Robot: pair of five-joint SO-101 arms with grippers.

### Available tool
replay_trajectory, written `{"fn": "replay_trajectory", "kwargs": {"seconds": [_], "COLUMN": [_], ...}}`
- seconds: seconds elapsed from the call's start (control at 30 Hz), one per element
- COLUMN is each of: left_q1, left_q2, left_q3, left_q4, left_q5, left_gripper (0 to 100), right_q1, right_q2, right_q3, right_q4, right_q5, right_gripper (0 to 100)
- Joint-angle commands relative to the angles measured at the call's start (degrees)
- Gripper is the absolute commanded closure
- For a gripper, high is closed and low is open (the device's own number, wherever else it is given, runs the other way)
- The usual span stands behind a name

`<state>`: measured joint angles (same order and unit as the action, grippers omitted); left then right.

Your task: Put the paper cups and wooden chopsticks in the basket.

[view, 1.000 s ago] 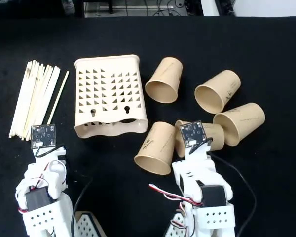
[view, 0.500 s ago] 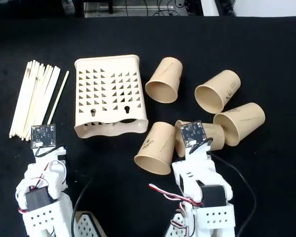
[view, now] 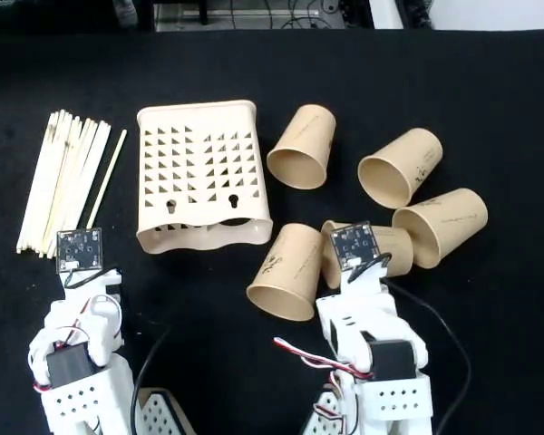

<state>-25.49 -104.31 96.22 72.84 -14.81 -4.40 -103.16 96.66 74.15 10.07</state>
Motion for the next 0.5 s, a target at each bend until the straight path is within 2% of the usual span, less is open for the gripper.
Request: {"fn": "replay_trajectory", "kwargs": {"seconds": [0.0,0.2,0.4,0.47], "left_q1": [-0.75,0.04,3.12,6.64], "left_q2": [-0.09,-0.18,-0.09,0.0], "left_q3": [0.13,-4.53,-7.25,-7.34], "left_q4": [-0.09,-1.23,-12.31,-12.75], "left_q5": [-0.44,-0.18,-0.44,-0.18], "left_gripper": [97,97,97,91], "right_q1": [0.35,0.35,0.35,0.35], "right_q2": [-4.88,-4.88,-4.88,-4.88], "right_q3": [-0.13,-0.13,-0.13,-0.13], "right_q4": [0.26,0.26,0.26,0.26], "right_q5": [0.18,0.18,0.18,0.18], "right_gripper": [98.5,98.5,98.5,98.5]}}
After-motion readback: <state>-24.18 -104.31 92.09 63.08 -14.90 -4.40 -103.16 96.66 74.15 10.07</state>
